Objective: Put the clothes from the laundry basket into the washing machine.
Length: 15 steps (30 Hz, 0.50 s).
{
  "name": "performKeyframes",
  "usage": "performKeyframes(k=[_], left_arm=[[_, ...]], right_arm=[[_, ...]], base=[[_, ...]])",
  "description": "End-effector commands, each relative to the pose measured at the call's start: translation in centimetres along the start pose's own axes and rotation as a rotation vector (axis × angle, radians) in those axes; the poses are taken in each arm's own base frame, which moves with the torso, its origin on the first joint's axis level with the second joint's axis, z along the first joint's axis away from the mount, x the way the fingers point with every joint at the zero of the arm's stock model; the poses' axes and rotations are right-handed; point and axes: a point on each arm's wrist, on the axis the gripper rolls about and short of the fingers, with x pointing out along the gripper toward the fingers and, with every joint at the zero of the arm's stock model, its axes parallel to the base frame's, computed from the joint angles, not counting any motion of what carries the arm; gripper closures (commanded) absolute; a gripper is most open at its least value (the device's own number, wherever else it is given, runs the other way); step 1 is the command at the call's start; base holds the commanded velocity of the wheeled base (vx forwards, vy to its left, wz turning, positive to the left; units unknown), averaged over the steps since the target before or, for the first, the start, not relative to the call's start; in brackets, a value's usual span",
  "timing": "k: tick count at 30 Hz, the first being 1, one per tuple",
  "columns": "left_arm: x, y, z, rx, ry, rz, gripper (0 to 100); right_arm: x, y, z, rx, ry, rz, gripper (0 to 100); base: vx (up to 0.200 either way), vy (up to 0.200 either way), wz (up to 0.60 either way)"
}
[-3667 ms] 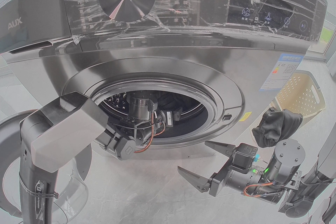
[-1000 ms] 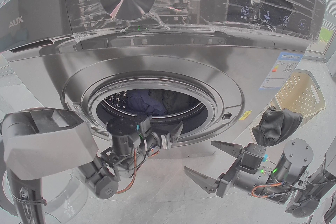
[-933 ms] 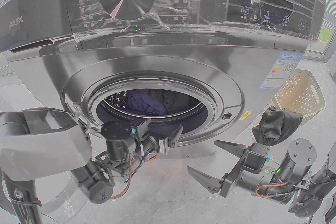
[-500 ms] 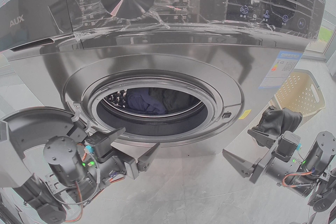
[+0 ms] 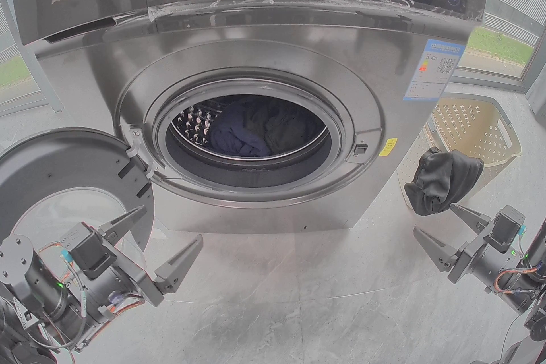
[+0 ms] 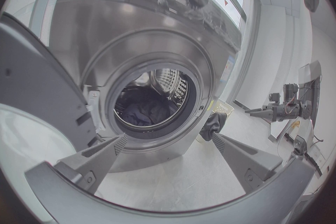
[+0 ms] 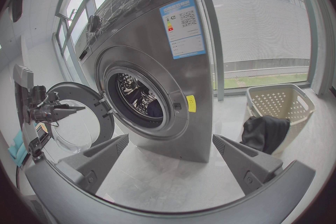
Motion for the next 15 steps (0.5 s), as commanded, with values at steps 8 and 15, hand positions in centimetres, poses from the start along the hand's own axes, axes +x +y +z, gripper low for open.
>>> performKeyframes(k=[8, 15], left_arm=[[-6.5, 1.4, 1.4, 0.005, 0.020, 0.041, 0], [-11.4, 2.5, 0.8, -0.002, 0.027, 0.114, 0]], right_arm=[[-5.2, -1.0, 0.4, 0.001, 0.036, -0.126, 0], [-9.1, -2.3, -0.1, 0.006, 0.042, -0.261, 0]], base=[[-0.200, 0.000, 0.00], [-0.029, 0.000, 0.00]])
